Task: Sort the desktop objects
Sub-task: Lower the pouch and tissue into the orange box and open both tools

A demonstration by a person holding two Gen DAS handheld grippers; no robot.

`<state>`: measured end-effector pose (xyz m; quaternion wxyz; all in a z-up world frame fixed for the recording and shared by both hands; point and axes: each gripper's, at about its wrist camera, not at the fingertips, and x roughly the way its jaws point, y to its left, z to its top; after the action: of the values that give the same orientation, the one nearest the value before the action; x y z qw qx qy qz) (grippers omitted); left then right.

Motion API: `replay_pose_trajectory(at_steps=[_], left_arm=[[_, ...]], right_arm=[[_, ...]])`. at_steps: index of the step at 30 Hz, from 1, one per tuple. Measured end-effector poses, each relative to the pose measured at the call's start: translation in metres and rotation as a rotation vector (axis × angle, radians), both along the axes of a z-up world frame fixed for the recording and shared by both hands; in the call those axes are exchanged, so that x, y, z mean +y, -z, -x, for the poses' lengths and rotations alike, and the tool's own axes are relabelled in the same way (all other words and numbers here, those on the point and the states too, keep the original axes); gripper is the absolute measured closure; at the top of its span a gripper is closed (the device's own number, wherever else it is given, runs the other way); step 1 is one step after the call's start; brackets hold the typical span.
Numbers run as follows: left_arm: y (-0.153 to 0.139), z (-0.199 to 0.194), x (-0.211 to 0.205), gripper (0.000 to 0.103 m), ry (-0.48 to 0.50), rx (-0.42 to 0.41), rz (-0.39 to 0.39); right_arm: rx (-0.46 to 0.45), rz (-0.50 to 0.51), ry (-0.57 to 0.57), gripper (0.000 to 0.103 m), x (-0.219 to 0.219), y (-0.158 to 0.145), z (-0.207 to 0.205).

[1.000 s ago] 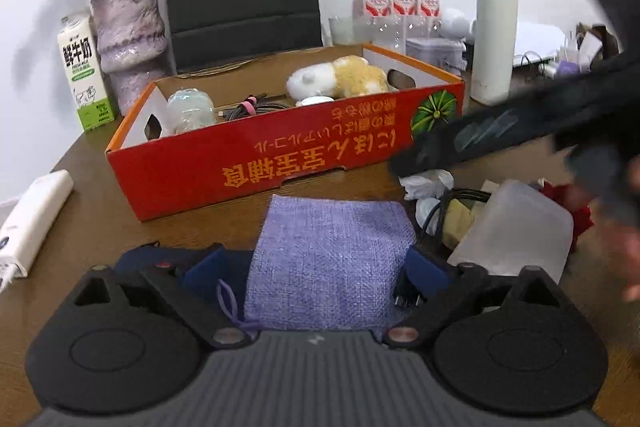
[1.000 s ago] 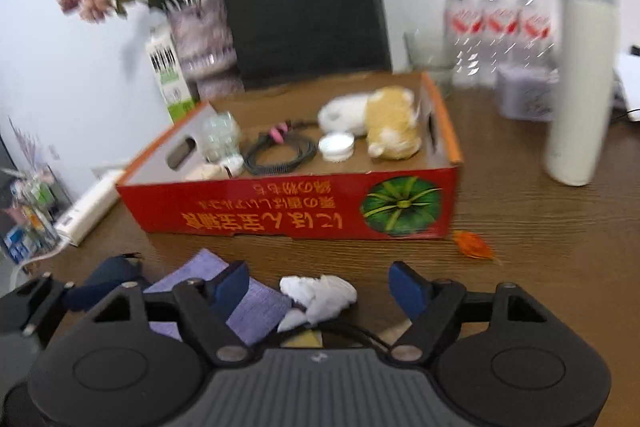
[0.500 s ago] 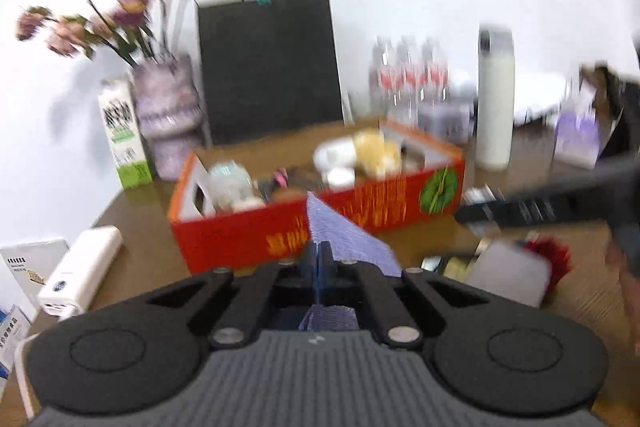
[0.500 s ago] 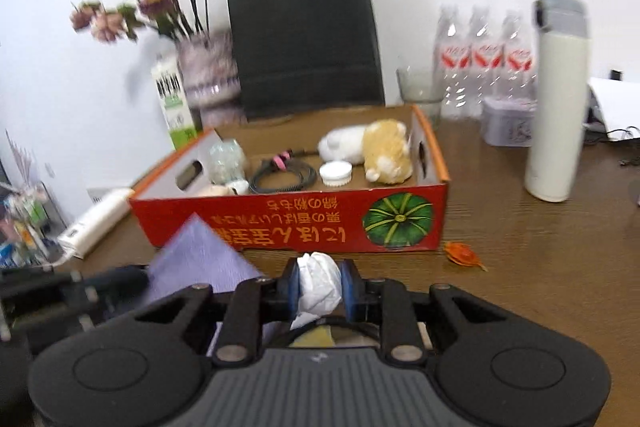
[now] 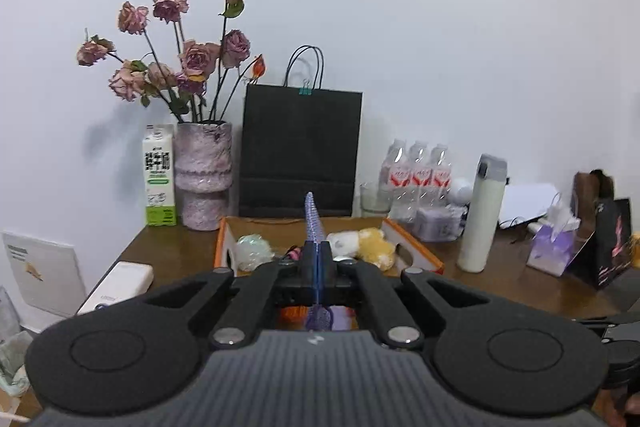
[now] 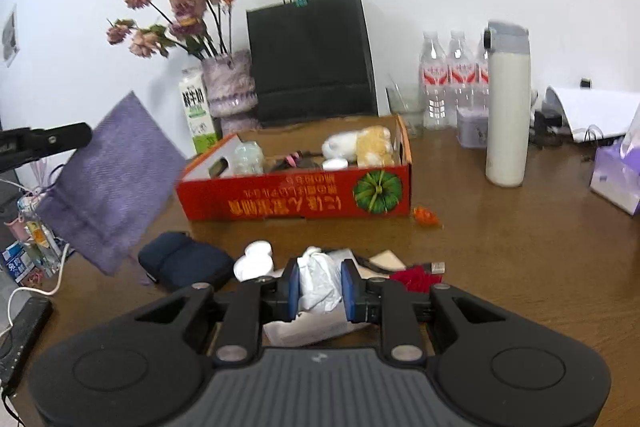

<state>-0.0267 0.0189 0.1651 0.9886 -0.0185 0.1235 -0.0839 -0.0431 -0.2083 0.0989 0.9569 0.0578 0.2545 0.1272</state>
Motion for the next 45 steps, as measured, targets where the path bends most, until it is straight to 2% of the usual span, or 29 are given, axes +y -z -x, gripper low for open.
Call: replay_pose_trajectory(at_steps=[2,4,9,12,15,16,18,19,20,22,24,25,28,29,30,32,33,35,37,39,40,41,42,44,45], left_arm=[[-0.012,-0.008,0.005,0.102,0.014,-0.013,0.017],[-0.028,-0.034,0.005,0.102,0.044,-0.012,0.025],[-0.050,-0.130,-0.018,0.102,0.063,0.036,-0.028],[-0.049,-0.176,-0.025,0.102,0.093,0.090,0.029],[-0.040,-0.209,-0.031,0.102,0.142,0.132,0.075],[-0.032,-0.223,-0.031,0.102,0.170,0.167,0.113],[-0.010,-0.256,-0.021,0.102,0.240,0.285,0.214],[0.009,-0.276,-0.012,0.102,0.229,0.353,0.262],[0.028,-0.294,-0.007,0.102,0.225,0.419,0.274],[0.067,-0.326,-0.007,0.102,0.238,0.525,0.205],[0.091,-0.344,-0.019,0.102,0.284,0.588,0.055],[0.098,-0.348,-0.023,0.101,0.308,0.596,0.005],[0.113,-0.355,-0.034,0.097,0.322,0.681,-0.073],[0.114,-0.351,-0.037,0.093,0.339,0.693,-0.086],[0.113,-0.346,-0.039,0.078,0.365,0.694,-0.097],[0.105,-0.336,-0.037,0.055,0.382,0.653,-0.116],[0.100,-0.330,-0.034,0.051,0.368,0.623,-0.120],[0.085,-0.318,-0.024,0.048,0.353,0.585,-0.106],[0.069,-0.303,-0.013,0.040,0.306,0.561,-0.085],[0.051,-0.279,-0.001,0.019,0.227,0.501,-0.045],[0.042,-0.266,0.005,0.014,0.190,0.462,-0.011],[0.038,-0.251,0.011,0.003,0.145,0.424,0.028],[0.037,-0.238,0.014,0.000,0.097,0.390,0.063],[0.040,-0.205,0.022,0.000,0.010,0.345,0.102],[0.045,-0.189,0.023,0.000,-0.024,0.340,0.101]], right_arm=[[-0.026,-0.001,-0.013,0.083,0.000,-0.011,-0.008],[-0.042,0.001,-0.012,0.083,0.001,-0.022,-0.025],[-0.023,-0.077,-0.046,0.083,0.000,-0.047,-0.112],[0.025,-0.035,-0.040,0.083,0.007,-0.048,-0.174],[0.081,0.008,-0.034,0.083,0.010,-0.039,-0.222],[0.101,0.014,-0.034,0.083,0.009,-0.035,-0.235],[0.149,0.020,-0.020,0.083,0.006,-0.024,-0.259],[0.171,0.022,-0.015,0.083,0.005,-0.018,-0.268],[0.187,0.024,-0.014,0.083,0.004,-0.013,-0.273],[0.226,0.040,-0.023,0.083,0.007,0.001,-0.282],[0.257,0.065,-0.036,0.083,0.012,0.012,-0.287],[0.265,0.071,-0.042,0.083,0.014,0.014,-0.289],[0.295,0.078,-0.053,0.079,0.018,0.021,-0.294],[0.312,0.090,-0.054,0.076,0.021,0.023,-0.297],[0.329,0.100,-0.061,0.068,0.024,0.026,-0.302],[0.350,0.102,-0.059,0.058,0.024,0.029,-0.308],[0.351,0.097,-0.042,0.056,0.023,0.028,-0.309],[0.336,0.075,-0.028,0.051,0.020,0.022,-0.308],[0.305,0.050,-0.021,0.047,0.016,0.011,-0.301],[0.267,0.044,-0.020,0.045,0.014,-0.003,-0.289],[0.249,0.041,-0.018,0.044,0.014,-0.008,-0.282],[0.225,0.036,-0.017,0.038,0.013,-0.013,-0.272],[0.197,0.031,-0.016,0.027,0.012,-0.018,-0.260],[0.143,0.025,0.004,0.014,0.010,-0.019,-0.233],[0.122,0.034,0.008,0.014,0.009,-0.017,-0.215]])
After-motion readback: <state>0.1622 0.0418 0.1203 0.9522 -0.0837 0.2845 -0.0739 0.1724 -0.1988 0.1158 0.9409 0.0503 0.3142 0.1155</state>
